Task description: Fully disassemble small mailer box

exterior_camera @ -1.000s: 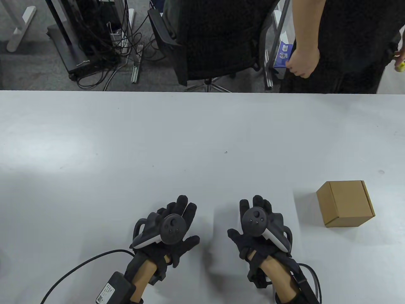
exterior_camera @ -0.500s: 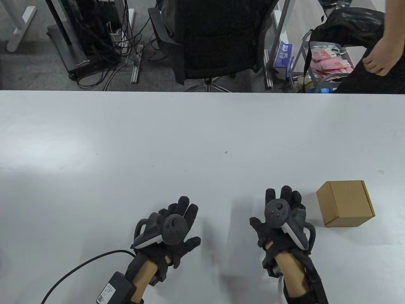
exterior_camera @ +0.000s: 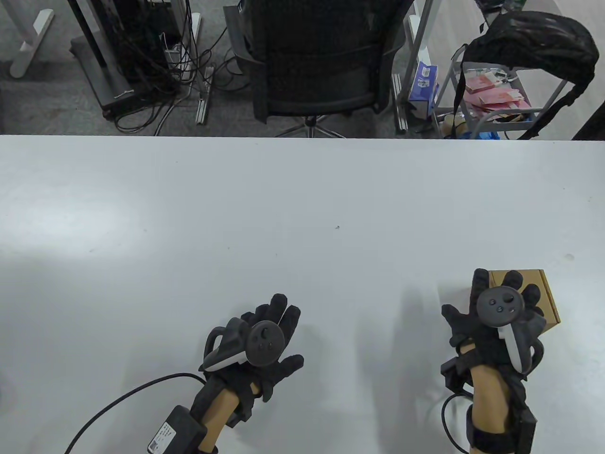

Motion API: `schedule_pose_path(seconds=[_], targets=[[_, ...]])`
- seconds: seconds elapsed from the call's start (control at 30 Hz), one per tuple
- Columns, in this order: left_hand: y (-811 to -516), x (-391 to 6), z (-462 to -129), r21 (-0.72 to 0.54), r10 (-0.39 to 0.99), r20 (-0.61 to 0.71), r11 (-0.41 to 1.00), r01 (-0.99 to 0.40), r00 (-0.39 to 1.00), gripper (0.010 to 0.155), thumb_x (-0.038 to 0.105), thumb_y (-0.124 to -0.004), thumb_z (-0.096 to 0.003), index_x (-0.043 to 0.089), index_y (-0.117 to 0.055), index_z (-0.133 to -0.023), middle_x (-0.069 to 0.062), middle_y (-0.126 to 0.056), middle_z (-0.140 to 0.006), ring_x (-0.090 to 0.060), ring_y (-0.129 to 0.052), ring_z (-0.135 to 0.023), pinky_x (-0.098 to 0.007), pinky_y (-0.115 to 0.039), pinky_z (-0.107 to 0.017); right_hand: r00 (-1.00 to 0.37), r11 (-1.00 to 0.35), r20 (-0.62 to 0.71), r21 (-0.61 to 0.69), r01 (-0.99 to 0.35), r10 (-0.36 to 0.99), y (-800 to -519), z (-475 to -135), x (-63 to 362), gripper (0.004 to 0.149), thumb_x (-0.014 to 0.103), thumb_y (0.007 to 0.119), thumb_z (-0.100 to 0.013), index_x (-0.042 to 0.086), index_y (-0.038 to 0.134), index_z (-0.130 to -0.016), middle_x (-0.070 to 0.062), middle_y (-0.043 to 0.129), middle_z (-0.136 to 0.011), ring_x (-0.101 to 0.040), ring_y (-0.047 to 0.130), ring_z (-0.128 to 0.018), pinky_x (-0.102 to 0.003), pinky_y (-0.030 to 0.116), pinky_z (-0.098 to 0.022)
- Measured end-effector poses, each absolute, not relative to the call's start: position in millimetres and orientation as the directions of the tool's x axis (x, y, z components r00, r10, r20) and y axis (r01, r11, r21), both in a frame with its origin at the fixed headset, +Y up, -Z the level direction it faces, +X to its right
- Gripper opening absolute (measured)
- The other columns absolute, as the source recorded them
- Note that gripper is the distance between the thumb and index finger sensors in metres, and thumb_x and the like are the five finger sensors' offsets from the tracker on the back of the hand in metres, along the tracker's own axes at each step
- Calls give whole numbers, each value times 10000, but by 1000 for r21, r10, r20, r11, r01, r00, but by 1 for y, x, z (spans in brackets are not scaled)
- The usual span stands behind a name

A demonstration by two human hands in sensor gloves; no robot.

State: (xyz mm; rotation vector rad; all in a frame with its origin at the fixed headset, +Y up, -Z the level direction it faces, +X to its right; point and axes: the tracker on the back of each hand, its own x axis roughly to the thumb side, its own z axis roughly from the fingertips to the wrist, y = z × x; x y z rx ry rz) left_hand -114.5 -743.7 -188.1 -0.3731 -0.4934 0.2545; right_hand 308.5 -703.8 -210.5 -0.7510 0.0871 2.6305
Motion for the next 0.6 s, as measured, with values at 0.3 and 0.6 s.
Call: schedule_pose_path(seconds=[0.3,0.6], targets=[[-747,-103,-188,-426,331,417,894,-139,846,895,637,-659,-447,270,-147,-1084,-47,34,-1123,-439,-266,-1088,-669,-290,-760,-768,-931,-550,-51,-363,329,-703,-226,349,931,528,901,-284,457,276,-970,73,-124,-1028,-324,-226,-954,-613,-60,-724],[-748,-103,-190,-439,335,409,888,-139,849,894,636,-659,-447,270,-148,-1084,-48,33,-1122,-439,-271,-1087,-668,-292,-760,-771,-929,-557,-5,-370,310,-705,-234,377,938,553,891,-275,460,267,-970,70,-126,-1028,-324,-227,-954,-616,-65,-720]])
